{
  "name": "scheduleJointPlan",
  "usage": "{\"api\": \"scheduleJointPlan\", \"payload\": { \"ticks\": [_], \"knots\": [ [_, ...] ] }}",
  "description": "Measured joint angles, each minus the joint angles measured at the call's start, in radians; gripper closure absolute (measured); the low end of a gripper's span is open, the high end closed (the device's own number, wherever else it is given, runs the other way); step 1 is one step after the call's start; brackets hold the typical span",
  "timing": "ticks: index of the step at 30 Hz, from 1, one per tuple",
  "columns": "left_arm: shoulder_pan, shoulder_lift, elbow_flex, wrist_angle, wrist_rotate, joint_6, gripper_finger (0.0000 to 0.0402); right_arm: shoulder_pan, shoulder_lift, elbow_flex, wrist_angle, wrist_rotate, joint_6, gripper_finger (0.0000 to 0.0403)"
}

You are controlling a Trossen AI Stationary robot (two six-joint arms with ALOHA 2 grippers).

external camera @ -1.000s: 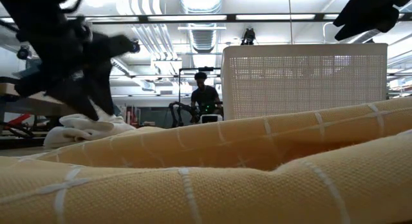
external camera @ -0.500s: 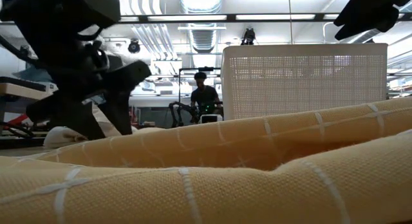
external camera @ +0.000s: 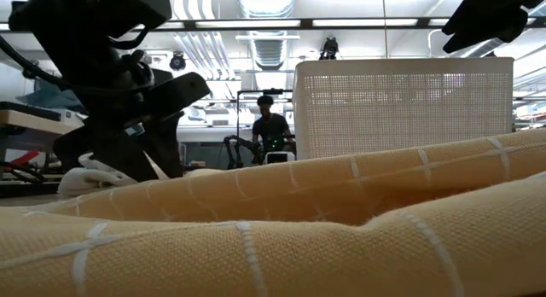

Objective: Fold towel
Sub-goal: Fold the yellow kitchen towel

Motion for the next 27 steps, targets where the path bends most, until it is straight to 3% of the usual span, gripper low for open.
{"api": "scheduleJointPlan", "payload": {
  "ticks": [6,12,27],
  "knots": [
    [0.0,0.0,0.0,0.0,0.0,0.0,0.0324,0.0,0.0,0.0,0.009,0.0,-0.011,0.0176],
    [0.0,-0.009,0.0,-0.005,0.0,0.0,0.0354,0.0,0.0,0.0,0.008,0.0,-0.013,0.0183],
    [0.0,-0.021,0.011,-0.058,-0.017,0.001,0.0314,0.0,0.0,0.0,0.011,0.001,-0.013,0.0182]
  ]
}}
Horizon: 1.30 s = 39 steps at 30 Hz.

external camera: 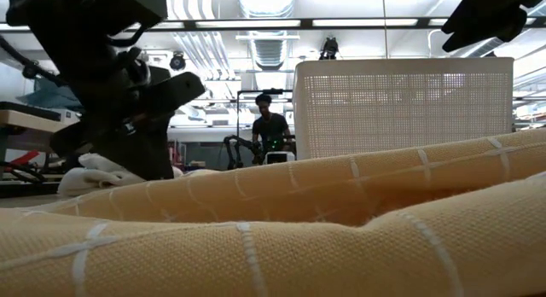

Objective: Fold towel
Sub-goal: Fold the yellow kitchen towel

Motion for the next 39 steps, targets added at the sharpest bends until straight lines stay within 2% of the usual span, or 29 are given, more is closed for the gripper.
{"api": "scheduleJointPlan", "payload": {
  "ticks": [9,19,24,32,36,39],
  "knots": [
    [0.007,-0.033,0.013,-0.129,-0.018,-0.047,0.0279,0.0,0.0,0.0,0.004,0.0,0.0,0.0173],
    [0.017,0.013,-0.006,-0.062,-0.007,-0.056,0.0255,0.0,0.0,0.0,0.005,0.0,0.0,0.0172],
    [0.033,0.025,-0.006,-0.037,0.031,-0.026,0.0254,0.0,0.0,0.0,0.005,0.0,-0.003,0.0178],
    [0.042,0.036,-0.007,-0.003,0.054,0.021,0.0299,0.0,0.0,0.0,0.005,0.0,-0.012,0.0172],
    [0.042,0.038,-0.008,0.011,0.061,0.055,0.0351,0.0,0.0,0.0,0.005,0.0,-0.014,0.0174],
    [0.033,0.029,-0.008,0.056,0.016,0.112,0.0393,0.0,0.0,0.0,0.005,0.0,-0.028,0.0178]
  ]
}}
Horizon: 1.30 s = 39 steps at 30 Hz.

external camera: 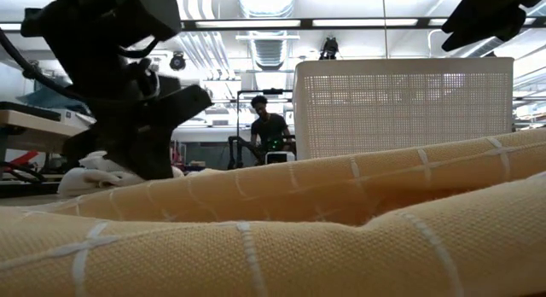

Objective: Fold towel
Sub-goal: Fold the yellow kitchen towel

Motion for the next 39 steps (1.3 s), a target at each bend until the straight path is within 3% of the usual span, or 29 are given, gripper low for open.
{"api": "scheduleJointPlan", "payload": {
  "ticks": [6,11,14,16,19,23,28,35,39],
  "knots": [
    [-0.049,-0.078,0.1,0.009,-0.082,0.245,0.04,0.0,0.0,0.0,0.075,-0.003,-0.106,0.0187],
    [-0.066,-0.116,0.26,0.008,-0.087,0.491,0.0401,-0.002,0.0,0.0,0.317,-0.059,-0.334,0.0194],
    [-0.068,-0.115,0.353,-0.07,-0.094,0.56,0.0401,-0.003,0.0,0.0,0.456,-0.071,-0.44,0.0198],
    [-0.069,-0.11,0.397,-0.192,-0.127,0.524,0.0401,-0.003,0.0,0.0,0.496,-0.073,-0.467,0.0199],
    [-0.069,-0.107,0.415,-0.445,-0.18,0.322,0.0401,-0.002,-0.001,0.0,0.481,-0.082,-0.461,0.0198],
    [-0.049,-0.11,0.363,-0.626,-0.156,0.069,0.0391,-0.002,0.011,0.0,0.466,-0.086,-0.45,0.0197],
    [0.003,-0.112,0.264,-0.544,-0.066,-0.041,0.0334,-0.003,0.035,0.0,0.465,-0.088,-0.453,0.0198],
    [0.094,-0.112,0.122,-0.367,0.045,-0.024,0.0227,-0.003,0.067,0.0,0.463,-0.089,-0.454,0.019],
    [0.125,-0.112,0.038,-0.253,0.133,-0.001,0.0185,-0.005,0.072,0.0,0.461,-0.089,-0.454,0.0194]
  ]
}}
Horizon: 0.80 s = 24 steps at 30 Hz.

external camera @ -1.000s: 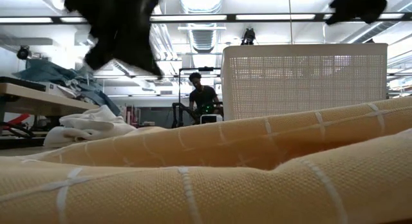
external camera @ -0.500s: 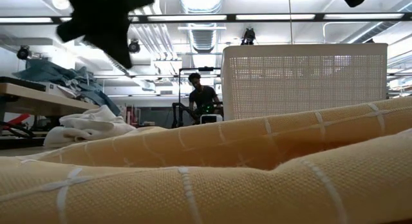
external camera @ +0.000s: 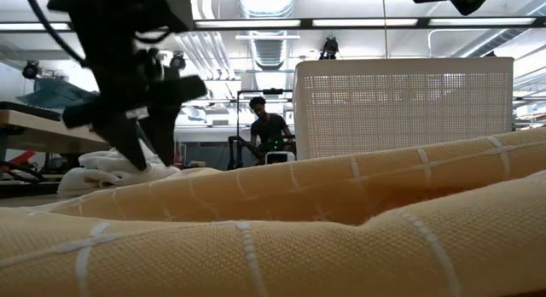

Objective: Fold towel
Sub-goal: Fold the yellow kitchen towel

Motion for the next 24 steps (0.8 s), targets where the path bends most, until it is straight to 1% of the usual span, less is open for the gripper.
{"api": "scheduleJointPlan", "payload": {
  "ticks": [3,6,9,12,14,17,20,22,24],
  "knots": [
    [0.009,0.0,-0.074,0.136,0.01,0.018,0.0166,-0.001,0.0,0.0,0.001,0.0,0.0,0.0198],
    [0.011,0.0,-0.144,0.318,0.018,0.046,0.016,-0.001,0.0,0.0,0.001,0.0,0.0,0.0199],
    [0.011,0.0,-0.203,0.491,0.02,0.076,0.0166,-0.001,0.0,0.0,0.0,0.0,0.0,0.0195],
    [0.011,0.0,-0.246,0.619,0.026,0.1,0.0177,-0.005,0.0,0.0,0.0,0.0,0.0,0.0192],
    [0.011,-0.001,-0.268,0.675,0.027,0.109,0.0186,-0.006,0.0,0.0,0.0,0.0,0.0,0.0192],
    [0.011,-0.001,-0.285,0.697,0.034,0.111,0.0202,-0.006,0.0,0.0,0.0,0.0,0.0,0.0196],
    [0.01,-0.001,-0.289,0.702,0.047,0.128,0.0228,-0.006,0.0,0.0,-0.001,0.0,0.0,0.0199],
    [0.009,-0.001,-0.291,0.714,0.06,0.149,0.0255,-0.006,0.0,0.0,-0.001,0.0,0.0,0.0198],
    [0.003,-0.001,-0.288,0.755,0.072,0.204,0.0297,-0.006,0.0,0.0,-0.002,0.0,0.0,0.0196]
  ]
}}
